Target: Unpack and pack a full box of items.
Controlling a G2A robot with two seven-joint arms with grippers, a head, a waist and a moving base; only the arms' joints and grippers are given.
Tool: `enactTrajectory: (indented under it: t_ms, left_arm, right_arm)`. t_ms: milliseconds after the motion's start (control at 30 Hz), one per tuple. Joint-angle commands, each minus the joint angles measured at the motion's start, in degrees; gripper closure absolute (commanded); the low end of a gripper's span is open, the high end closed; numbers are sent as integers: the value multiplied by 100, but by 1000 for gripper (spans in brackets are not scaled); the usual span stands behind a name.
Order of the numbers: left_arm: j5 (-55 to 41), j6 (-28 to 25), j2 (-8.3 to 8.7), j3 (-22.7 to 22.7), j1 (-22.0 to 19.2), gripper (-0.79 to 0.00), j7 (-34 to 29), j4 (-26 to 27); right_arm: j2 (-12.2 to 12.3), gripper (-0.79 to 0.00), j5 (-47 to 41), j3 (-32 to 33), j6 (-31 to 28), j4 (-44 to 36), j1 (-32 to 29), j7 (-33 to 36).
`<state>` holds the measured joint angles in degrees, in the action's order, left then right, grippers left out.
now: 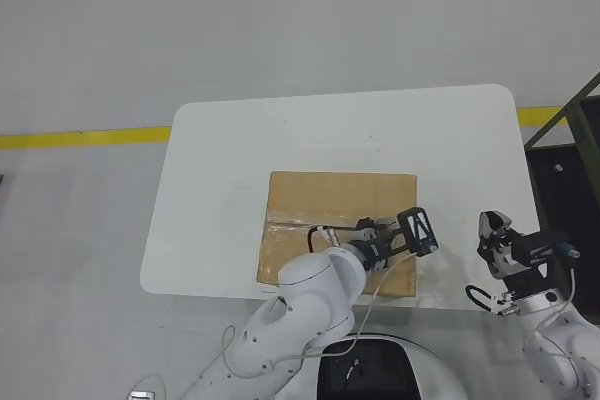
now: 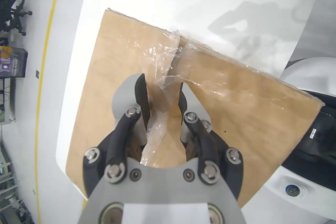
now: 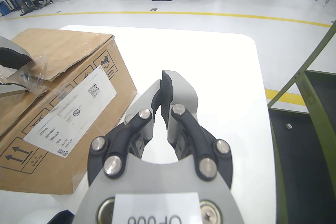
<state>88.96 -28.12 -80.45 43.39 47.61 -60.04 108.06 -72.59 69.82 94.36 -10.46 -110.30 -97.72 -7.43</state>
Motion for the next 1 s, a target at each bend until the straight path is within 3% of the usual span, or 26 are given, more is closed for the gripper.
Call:
enactTrajectory:
  t_ms: [0, 33, 67, 400, 600, 967]
  left_arm:
    - [49, 35, -3, 23, 9, -169, 10, 22]
    - [79, 59, -4, 40, 19, -40, 12, 34]
    - [105, 80, -4, 59, 33, 0, 23, 51]
    - [81, 568, 68, 756, 480, 0, 208, 439]
    - [-219, 1085, 192, 1941, 1069, 0, 675, 933]
    - [-557, 989, 446, 4318, 2054, 0, 1054, 1362]
  right_arm:
    - [0, 0, -5, 1, 0, -2, -5, 5]
    - [1, 0, 4, 3, 3, -5, -7, 12]
    - [1, 0, 5, 4, 4, -8, -8, 14]
    - [4, 0, -9, -16, -25, 43, 6, 47]
    - [4, 0, -53, -72, -73, 82, 75, 137]
    - [5, 0, -115, -160, -122, 159, 163, 225]
